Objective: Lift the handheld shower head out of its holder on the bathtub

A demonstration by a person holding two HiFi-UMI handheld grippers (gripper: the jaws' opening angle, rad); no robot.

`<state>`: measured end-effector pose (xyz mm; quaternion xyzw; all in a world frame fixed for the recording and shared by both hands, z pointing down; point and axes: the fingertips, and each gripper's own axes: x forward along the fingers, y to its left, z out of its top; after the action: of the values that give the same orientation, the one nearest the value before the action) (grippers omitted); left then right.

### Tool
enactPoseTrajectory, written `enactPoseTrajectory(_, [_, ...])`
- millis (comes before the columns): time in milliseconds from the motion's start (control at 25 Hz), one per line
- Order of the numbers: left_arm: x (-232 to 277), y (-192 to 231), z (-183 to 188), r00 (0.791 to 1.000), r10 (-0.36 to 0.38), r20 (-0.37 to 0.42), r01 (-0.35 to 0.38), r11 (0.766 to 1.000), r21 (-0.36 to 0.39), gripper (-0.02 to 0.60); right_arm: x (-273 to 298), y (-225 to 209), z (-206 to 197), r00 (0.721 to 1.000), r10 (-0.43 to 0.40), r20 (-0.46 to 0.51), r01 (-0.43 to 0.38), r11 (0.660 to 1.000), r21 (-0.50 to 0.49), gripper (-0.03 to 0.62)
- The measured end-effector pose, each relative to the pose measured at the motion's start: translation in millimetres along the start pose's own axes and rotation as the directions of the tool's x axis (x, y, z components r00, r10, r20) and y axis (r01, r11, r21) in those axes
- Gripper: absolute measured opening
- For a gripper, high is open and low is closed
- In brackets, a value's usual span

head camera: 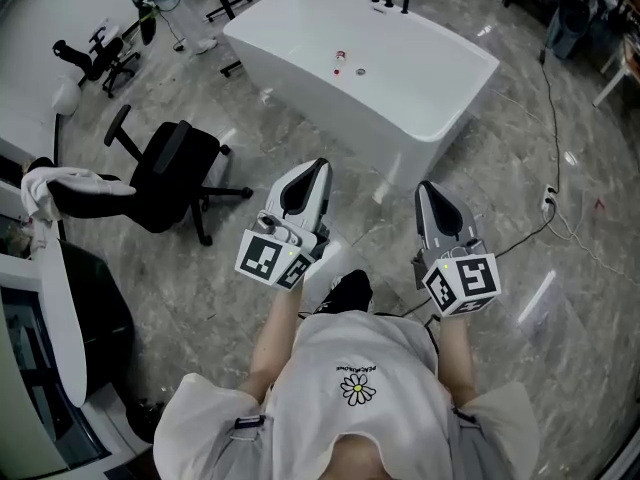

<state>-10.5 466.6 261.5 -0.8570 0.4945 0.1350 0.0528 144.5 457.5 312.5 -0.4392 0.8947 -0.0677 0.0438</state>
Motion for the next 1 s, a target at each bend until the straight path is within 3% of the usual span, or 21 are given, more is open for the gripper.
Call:
enactPoseTrajectory(320, [29, 44, -26, 1.0, -0.023, -0.005, 0.023, 1.0, 0.004, 0.0, 62, -19, -23, 0.998, 0.031, -0.046, -0.03, 0.999, 0.015, 0.025])
enactPoseTrajectory(560, [99, 128, -38, 0.999, -0.008, 0.042, 0.009, 1.0, -0.007, 0.0, 152, -58, -3, 0.998, 0.032, -0.045, -0.033, 0.999, -0.027, 0.025])
enactPoseTrajectory(800, [167, 201, -41, 0.996, 0.017, 0.092, -0.013, 0.999, -0.045, 0.0, 240, -108, 15, 0.999, -0.023, -0.048, 0.022, 1.0, -0.021, 0.025])
enactPoseTrajectory(1000, [200, 242, -52, 0.997, 0.017, 0.07, -0.013, 0.998, -0.054, 0.0, 291, -114, 16, 0.998, -0.013, -0.059, 0.012, 1.0, -0.015, 0.025])
